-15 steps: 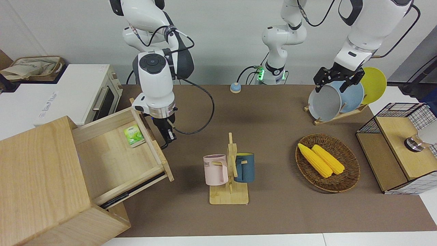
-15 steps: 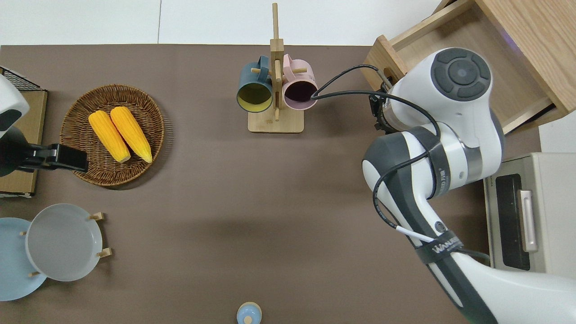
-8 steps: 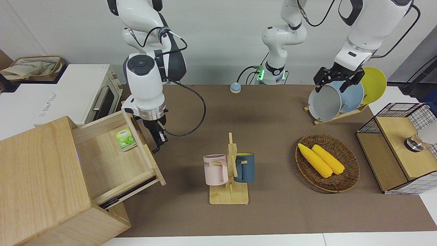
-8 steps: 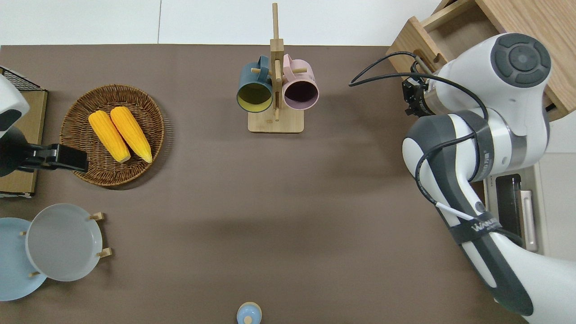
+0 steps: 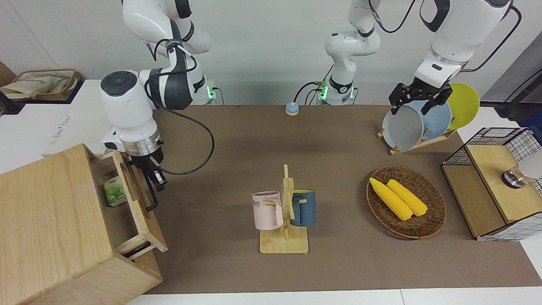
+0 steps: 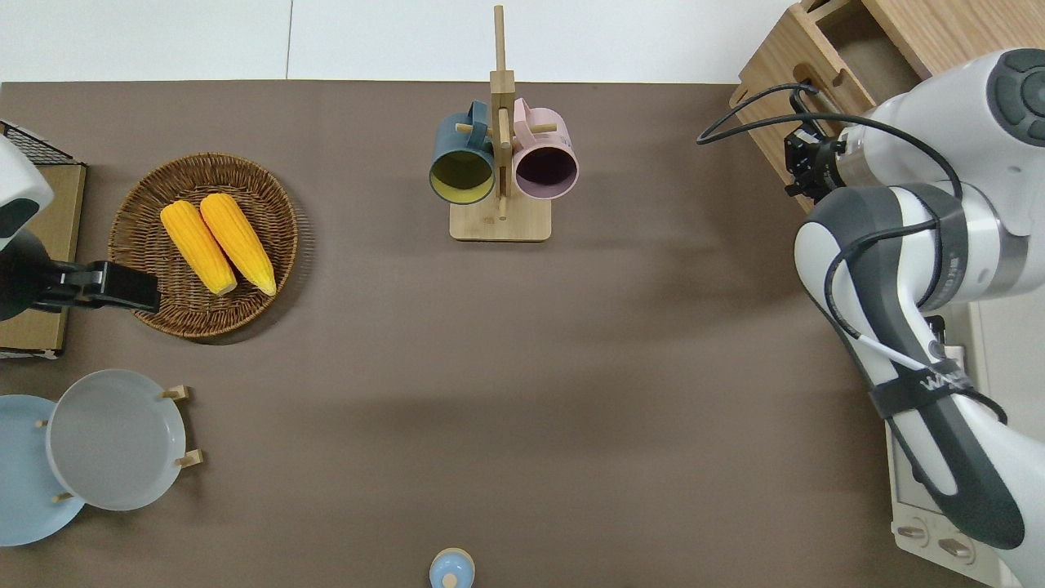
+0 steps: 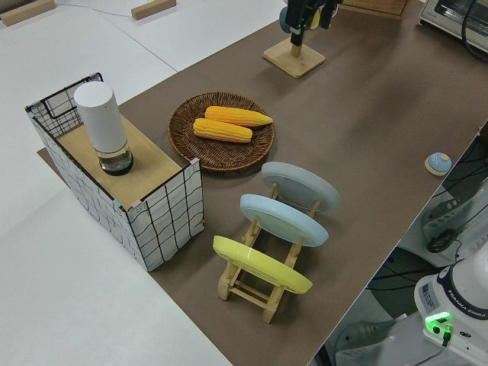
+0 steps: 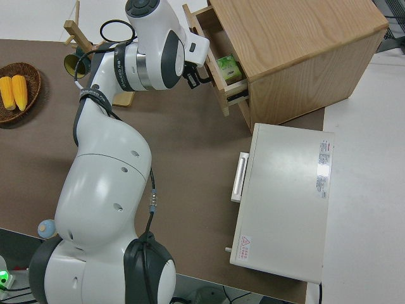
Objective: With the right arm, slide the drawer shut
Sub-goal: 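Press the right gripper on the drawer front until it sits flush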
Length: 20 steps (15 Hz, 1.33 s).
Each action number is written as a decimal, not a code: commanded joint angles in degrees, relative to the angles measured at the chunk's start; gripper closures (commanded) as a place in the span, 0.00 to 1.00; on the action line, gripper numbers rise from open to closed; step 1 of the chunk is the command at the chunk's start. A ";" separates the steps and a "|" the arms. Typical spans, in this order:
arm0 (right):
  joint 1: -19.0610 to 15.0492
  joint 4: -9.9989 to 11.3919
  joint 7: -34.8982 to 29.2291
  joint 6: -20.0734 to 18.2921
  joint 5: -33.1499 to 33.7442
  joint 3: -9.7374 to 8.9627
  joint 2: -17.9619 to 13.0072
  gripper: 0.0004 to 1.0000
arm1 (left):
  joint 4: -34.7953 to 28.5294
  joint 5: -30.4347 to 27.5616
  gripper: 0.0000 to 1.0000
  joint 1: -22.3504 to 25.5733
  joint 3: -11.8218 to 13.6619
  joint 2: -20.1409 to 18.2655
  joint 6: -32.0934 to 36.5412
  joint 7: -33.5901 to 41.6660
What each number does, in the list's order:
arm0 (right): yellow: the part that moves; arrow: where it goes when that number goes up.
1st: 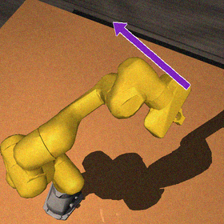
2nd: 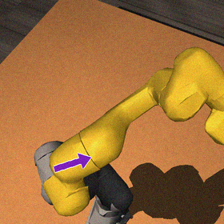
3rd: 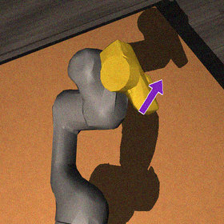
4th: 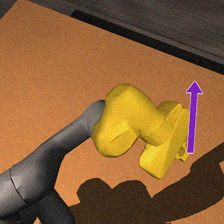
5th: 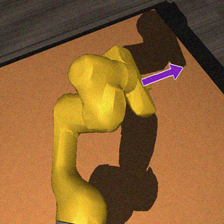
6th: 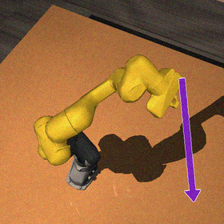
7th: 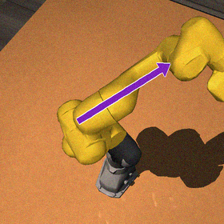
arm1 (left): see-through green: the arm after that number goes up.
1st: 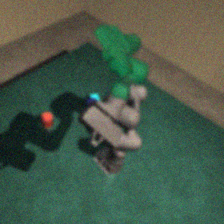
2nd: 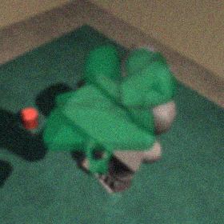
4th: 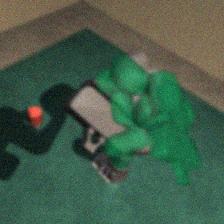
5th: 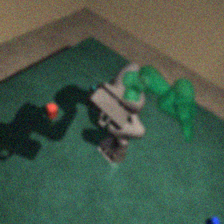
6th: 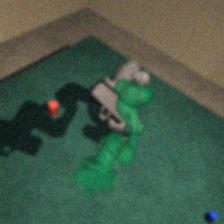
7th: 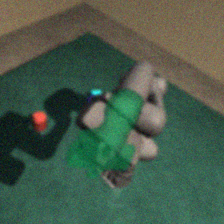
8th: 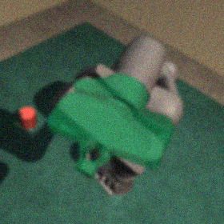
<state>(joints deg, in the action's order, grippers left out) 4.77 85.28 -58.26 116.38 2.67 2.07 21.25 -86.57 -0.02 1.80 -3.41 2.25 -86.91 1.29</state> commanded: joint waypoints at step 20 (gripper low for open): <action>-10.66 -6.00 10.89 3.24 -3.20 -4.26 5.91 1.00 | 1.49 0.98 0.01 0.22 -0.37 0.65 1.13 0.55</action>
<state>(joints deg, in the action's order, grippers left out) -3.42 81.73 -50.64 118.06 0.51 -1.67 24.86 -86.57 -0.02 1.80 -3.41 2.25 -86.91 1.29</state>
